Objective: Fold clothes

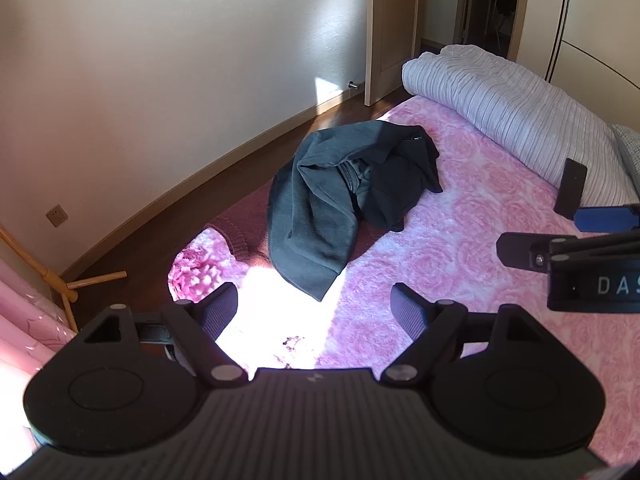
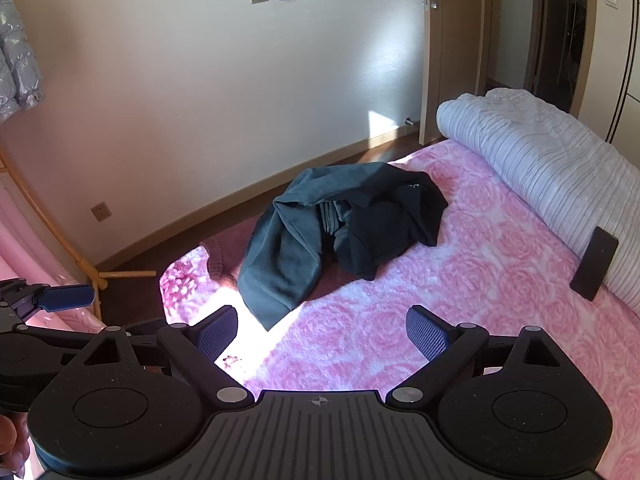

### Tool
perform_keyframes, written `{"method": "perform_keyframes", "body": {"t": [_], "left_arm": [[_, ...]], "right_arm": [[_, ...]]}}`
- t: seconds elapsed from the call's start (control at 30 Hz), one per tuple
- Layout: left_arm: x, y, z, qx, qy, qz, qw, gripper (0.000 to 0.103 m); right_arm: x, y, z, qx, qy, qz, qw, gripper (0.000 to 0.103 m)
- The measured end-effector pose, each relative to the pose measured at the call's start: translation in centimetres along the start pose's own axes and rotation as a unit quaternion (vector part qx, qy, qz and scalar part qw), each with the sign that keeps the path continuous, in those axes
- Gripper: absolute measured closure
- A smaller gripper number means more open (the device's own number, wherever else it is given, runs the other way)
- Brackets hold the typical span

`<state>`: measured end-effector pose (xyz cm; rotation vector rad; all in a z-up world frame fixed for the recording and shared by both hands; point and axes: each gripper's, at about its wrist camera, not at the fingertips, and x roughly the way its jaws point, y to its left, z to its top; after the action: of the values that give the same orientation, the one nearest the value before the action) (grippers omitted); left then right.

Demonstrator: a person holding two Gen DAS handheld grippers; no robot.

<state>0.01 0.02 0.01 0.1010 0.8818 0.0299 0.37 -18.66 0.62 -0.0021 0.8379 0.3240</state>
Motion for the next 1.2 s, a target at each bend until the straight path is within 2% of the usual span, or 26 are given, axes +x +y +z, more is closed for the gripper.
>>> {"method": "perform_keyframes", "body": {"t": [0.37,0.43,0.63,1.2], "left_arm": [[0.4,0.7,0.2,-0.013,0.014,-0.012,0.9997,0.023],[-0.1,0.1,-0.4,-0.014,0.005,-0.005,0.9999,0.023],[-0.2,-0.1,-0.6,-0.020,0.010,-0.005,0.9997,0.023],[0.3,-1.1,-0.6,-0.010,0.018,-0.007,0.9998,0.023]], "right_arm": [[-0.1,-0.4,-0.2,0.007,0.009,0.012,1.000,0.009],[-0.1,-0.3,-0.2,-0.001,0.009,0.013,1.000,0.009],[0.1,-0.5,-0.7,-0.011,0.018,0.012,1.000,0.009],[-0.1,-1.9,-0.9,0.008,0.020,0.008,1.000,0.009]]}}
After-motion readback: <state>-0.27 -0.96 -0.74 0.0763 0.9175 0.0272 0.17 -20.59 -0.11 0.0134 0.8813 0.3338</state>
